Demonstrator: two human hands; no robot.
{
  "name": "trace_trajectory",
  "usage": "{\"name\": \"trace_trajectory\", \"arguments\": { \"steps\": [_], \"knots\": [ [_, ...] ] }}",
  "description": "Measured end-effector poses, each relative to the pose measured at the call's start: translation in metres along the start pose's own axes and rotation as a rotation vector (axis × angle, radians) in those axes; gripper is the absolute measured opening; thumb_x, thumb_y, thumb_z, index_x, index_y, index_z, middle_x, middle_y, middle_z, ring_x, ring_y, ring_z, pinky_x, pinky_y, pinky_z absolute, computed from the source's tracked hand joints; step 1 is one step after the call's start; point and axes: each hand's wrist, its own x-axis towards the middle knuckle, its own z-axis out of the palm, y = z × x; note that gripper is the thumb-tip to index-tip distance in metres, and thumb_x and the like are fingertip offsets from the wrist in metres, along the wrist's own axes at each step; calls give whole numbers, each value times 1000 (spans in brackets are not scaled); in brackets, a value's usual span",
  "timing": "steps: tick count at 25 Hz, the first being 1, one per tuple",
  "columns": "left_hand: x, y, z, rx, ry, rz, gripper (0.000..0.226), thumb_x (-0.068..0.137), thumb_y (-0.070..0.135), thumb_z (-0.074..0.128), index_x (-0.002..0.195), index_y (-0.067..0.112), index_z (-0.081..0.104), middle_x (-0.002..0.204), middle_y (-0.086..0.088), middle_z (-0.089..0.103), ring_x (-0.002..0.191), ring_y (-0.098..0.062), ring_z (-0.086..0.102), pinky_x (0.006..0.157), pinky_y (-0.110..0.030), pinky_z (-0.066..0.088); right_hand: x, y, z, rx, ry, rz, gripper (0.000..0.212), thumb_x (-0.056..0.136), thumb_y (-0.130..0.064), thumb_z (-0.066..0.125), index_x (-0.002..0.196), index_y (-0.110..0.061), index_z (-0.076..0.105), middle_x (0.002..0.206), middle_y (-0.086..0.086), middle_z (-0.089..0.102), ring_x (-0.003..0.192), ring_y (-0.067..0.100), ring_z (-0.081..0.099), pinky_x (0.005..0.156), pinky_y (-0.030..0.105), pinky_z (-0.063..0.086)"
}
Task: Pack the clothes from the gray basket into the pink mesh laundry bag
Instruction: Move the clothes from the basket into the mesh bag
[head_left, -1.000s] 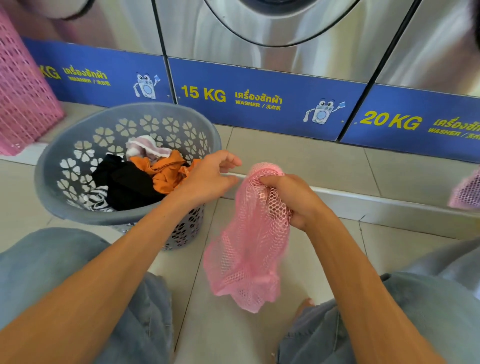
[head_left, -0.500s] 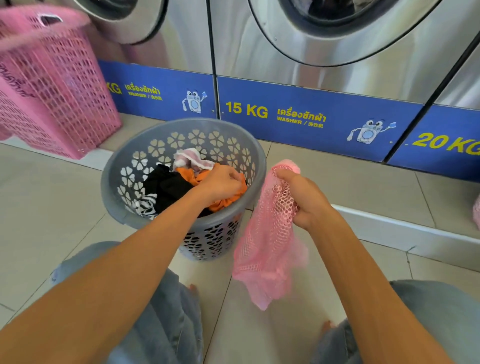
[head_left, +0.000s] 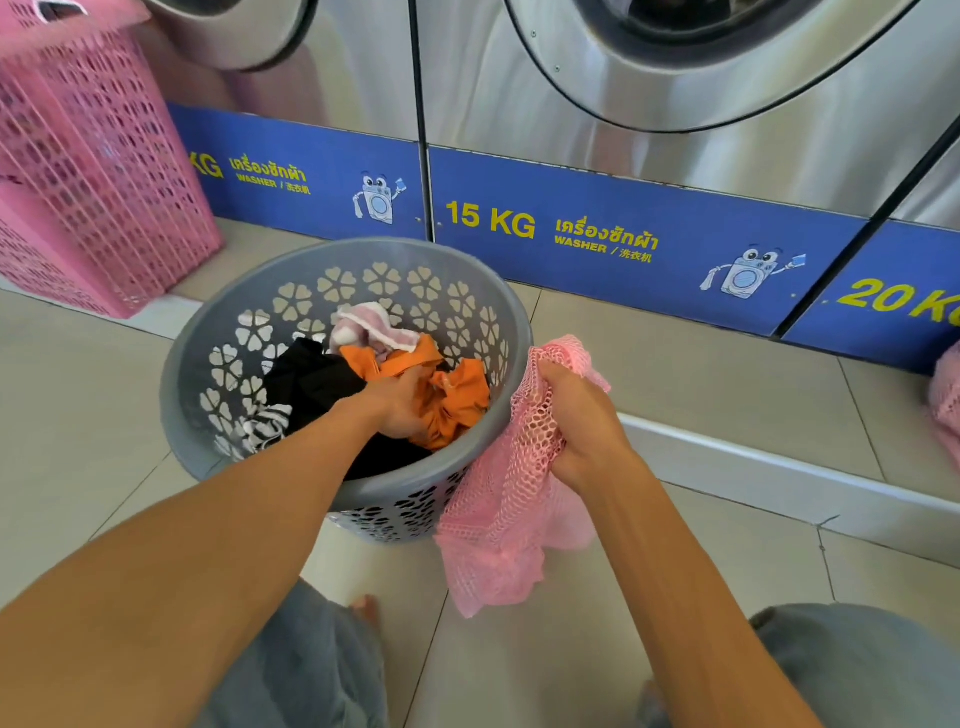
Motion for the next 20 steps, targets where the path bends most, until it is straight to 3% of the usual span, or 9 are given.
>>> {"name": "trace_trajectory", "arguments": {
  "steps": [1,3,6,8,10,14,16,18,20],
  "knots": [
    [-1,2,-1,97,17,-71,104,55,39,82,144,21,31,131,-6,54,123,-29,51,101,-43,46,1,-1,-1,-7,-1,-2,26,101,-20,56,115,-5,72,109,20,77,103,35,74,90,49,61],
    [2,5,3,239,-25,-219,108,56,44,83,145,23,25,133,-7,52,124,-32,52,98,-43,48,0,-3,-4,-11,-3,6,24,101,-20,57,113,-6,72,106,19,78,101,33,74,87,47,61],
    [9,12,11,351,-48,-263,63,76,40,69,131,21,46,117,-3,62,107,-27,60,80,-37,47,-2,-6,-9,-26,-3,23,22,101,-22,58,111,-8,72,103,17,79,98,32,76,85,46,62],
    [8,21,7,322,19,-234,33,80,39,60,107,19,61,106,-3,65,94,-25,58,78,-36,47,-3,-8,-13,-46,-8,34,24,101,-23,59,113,-7,72,105,18,79,101,34,75,85,46,62],
    [3,31,-8,263,77,-220,16,82,33,58,88,18,58,96,-5,64,86,-24,54,79,-37,49,-6,-10,-17,-52,-14,41,25,101,-23,59,115,-7,71,104,17,80,98,34,76,78,43,65],
    [-12,45,-37,239,125,-237,26,94,26,45,78,11,60,85,-9,67,85,-29,64,79,-39,52,-18,-15,-26,-42,-24,42,22,101,-24,59,113,-9,70,95,14,81,88,30,78,62,36,63],
    [-18,53,-51,-19,257,-194,40,99,30,36,78,7,61,77,-10,64,81,-31,61,75,-38,49,-22,-19,-31,-31,-15,34,20,101,-23,60,111,-8,69,91,13,81,84,29,78,60,36,62],
    [-29,70,-67,-527,442,-169,38,98,33,33,70,15,49,65,-4,49,73,-26,53,70,-35,46,-28,-23,-35,-25,-16,28,20,101,-23,60,110,-8,68,94,15,80,89,30,77,70,40,63],
    [-42,89,-84,-965,573,-154,33,99,32,31,72,18,45,64,-3,45,71,-25,55,72,-38,55,-34,-25,-39,-18,-18,27,19,101,-24,60,110,-7,65,101,16,78,95,33,74,80,44,61]
  ]
}}
